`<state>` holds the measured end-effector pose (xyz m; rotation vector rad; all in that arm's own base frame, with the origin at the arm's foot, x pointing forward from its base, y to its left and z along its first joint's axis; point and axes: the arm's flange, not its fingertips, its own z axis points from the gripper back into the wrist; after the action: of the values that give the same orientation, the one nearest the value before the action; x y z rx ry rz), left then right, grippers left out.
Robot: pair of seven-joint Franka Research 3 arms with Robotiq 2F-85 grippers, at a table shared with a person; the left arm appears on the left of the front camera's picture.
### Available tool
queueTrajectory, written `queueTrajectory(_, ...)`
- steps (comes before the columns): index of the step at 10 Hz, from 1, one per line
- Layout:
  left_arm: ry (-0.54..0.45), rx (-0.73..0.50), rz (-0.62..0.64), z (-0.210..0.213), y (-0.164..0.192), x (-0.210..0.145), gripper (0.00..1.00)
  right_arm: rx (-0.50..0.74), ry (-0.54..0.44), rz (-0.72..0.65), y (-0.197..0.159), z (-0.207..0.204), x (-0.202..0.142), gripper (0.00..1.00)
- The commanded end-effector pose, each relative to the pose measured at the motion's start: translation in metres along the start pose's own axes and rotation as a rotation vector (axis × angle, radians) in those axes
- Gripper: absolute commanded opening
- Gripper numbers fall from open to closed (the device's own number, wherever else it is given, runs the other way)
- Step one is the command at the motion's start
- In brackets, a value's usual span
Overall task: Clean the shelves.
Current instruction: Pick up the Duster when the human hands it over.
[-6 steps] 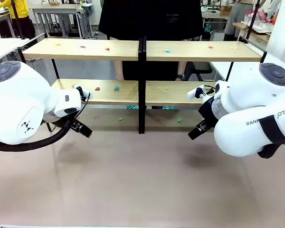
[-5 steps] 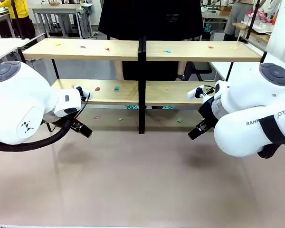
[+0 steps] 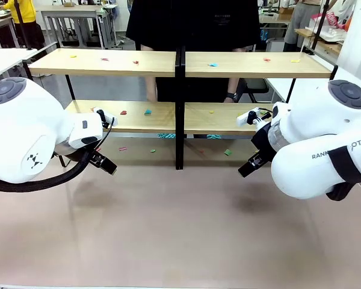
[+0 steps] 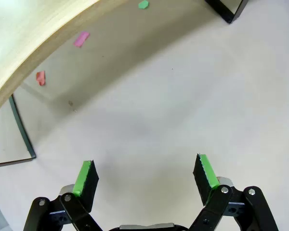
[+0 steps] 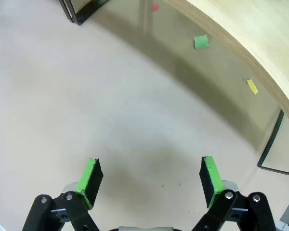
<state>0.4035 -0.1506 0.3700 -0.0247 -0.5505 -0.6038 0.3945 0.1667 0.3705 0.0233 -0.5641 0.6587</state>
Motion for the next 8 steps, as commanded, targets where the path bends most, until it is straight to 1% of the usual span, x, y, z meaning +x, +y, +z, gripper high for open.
queueTrajectory(1,0.000,0.000,-0.001,0.000,0.000,0.000,1.00,0.000,0.000,0.000,0.000,0.000,0.000,1.00)
queueTrajectory(5,0.000,0.000,-0.001,0.000,0.000,0.000,1.00,0.000,0.000,0.000,0.000,0.000,0.000,1.00)
queueTrajectory(6,0.000,0.000,0.000,0.000,0.000,0.000,1.00,0.079,0.092,0.081,0.003,0.013,0.013,1.00)
queueTrajectory(7,0.010,-0.082,-0.054,0.046,-0.001,-0.003,1.00,0.154,0.093,0.051,-0.004,0.054,0.017,1.00)
queueTrajectory(8,0.048,-0.172,0.007,0.092,0.003,-0.011,1.00,0.150,0.135,-0.080,-0.016,0.098,0.010,1.00)
